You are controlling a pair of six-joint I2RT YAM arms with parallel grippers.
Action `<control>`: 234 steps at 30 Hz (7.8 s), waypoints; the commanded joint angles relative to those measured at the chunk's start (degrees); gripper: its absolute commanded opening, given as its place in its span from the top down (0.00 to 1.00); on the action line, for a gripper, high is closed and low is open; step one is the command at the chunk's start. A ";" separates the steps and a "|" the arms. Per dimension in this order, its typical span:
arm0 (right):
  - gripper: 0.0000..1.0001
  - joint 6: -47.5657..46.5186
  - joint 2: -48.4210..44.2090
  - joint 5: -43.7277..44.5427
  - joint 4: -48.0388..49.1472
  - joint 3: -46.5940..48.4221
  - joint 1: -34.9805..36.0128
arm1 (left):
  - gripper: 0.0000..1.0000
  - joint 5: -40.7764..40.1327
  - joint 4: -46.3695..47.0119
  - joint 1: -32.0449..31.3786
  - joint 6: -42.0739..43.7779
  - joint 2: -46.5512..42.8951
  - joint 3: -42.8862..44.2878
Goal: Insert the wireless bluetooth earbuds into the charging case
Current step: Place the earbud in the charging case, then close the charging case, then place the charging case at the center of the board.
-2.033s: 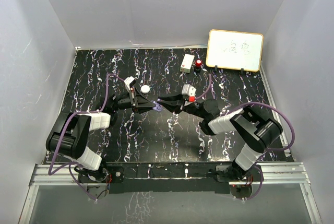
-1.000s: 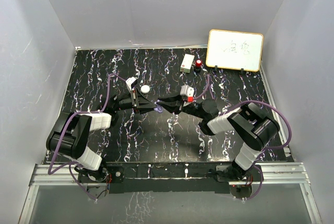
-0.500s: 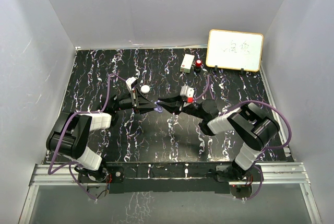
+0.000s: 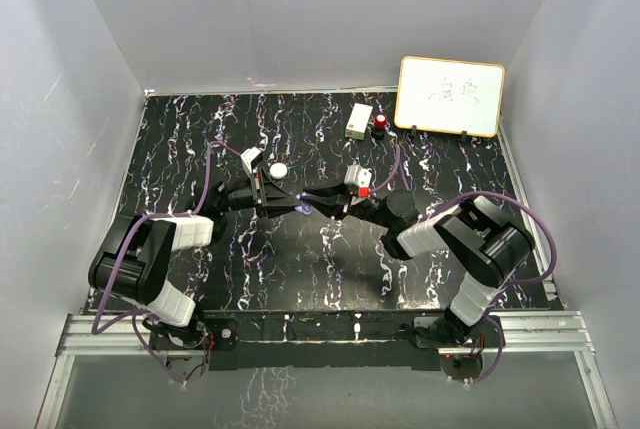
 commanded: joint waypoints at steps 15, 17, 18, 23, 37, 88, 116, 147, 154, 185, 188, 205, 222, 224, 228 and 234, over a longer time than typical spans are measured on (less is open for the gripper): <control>1.00 -0.71 0.24 -1.12 11.57 -0.31 -0.03 | 1.00 -1.30 4.15 -0.24 -2.99 -1.06 2.05; 1.00 -0.62 0.37 -0.81 11.58 -0.38 -0.04 | 1.00 -1.56 4.77 -0.27 -3.39 -0.90 2.01; 1.00 -0.66 0.38 -0.67 11.65 -0.40 0.02 | 1.00 -1.67 5.25 -0.26 -3.65 -0.80 2.03; 1.00 -0.30 1.08 0.12 13.19 -0.65 -0.03 | 1.00 -1.79 8.40 -0.26 -5.64 -0.24 1.88; 0.89 1.98 1.91 0.90 15.45 -0.07 0.00 | 1.00 -2.00 10.45 -0.24 -6.89 0.70 1.68; 0.58 5.32 -0.51 1.16 16.89 1.18 -0.05 | 1.00 -2.41 15.28 -0.23 -8.50 4.87 1.30; 0.37 1.36 -25.15 37.89 -56.82 9.48 -0.89 | 1.00 -6.49 15.66 -0.23 -8.85 8.50 3.36; 0.02 0.04 -7.87 33.74 -9.32 -4.95 4.42 | 1.00 -15.31 19.43 -3.09 -14.00 10.15 3.32; 0.02 -0.26 -4.40 34.30 -8.98 -1.75 4.45 | 1.00 -15.63 20.04 -3.36 -14.49 9.79 2.84; 0.02 -8.20 -1.39 47.34 -3.18 -2.86 4.51 | 1.00 -14.84 18.97 -3.91 -15.33 7.88 2.58; 0.02 -9.71 -1.49 49.67 -1.40 -3.65 4.44 | 1.00 -14.79 19.23 -3.90 -15.42 8.05 2.49; 0.02 6.88 -14.94 69.41 -51.36 5.76 3.65 | 1.00 -14.14 8.85 -4.06 -4.72 10.65 2.29; 0.02 8.58 -24.28 67.06 -56.36 2.54 3.12 | 1.00 -28.53 -28.12 -3.94 20.05 9.56 12.09; 0.02 8.77 -24.85 66.94 -56.41 2.20 3.18 | 1.00 -29.38 -29.20 -3.99 20.94 11.14 14.18; 0.02 9.08 -26.20 66.43 -56.43 1.48 3.09 | 1.00 -31.49 -32.35 -3.95 22.75 14.46 18.27; 0.02 9.14 -28.66 66.49 -56.51 0.29 2.87 | 0.96 -33.85 -37.76 -3.98 25.89 19.89 25.88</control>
